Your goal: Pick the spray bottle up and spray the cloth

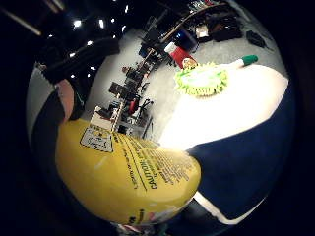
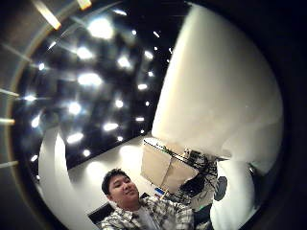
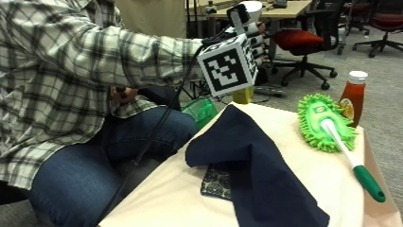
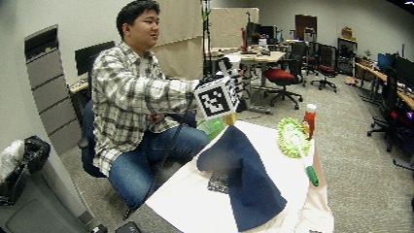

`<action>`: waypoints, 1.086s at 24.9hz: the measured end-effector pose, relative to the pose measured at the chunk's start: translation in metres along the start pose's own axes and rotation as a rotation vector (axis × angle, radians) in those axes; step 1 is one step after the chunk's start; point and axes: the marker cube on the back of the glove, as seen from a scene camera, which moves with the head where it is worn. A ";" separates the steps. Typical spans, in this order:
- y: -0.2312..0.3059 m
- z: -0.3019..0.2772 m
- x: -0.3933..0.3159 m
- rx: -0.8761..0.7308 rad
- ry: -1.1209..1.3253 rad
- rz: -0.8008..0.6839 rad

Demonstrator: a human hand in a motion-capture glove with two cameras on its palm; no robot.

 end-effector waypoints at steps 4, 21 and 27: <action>-0.028 0.010 0.032 0.041 0.050 -0.005; -0.036 0.062 0.137 0.001 0.152 0.009; -0.034 0.061 0.140 -0.001 0.170 0.020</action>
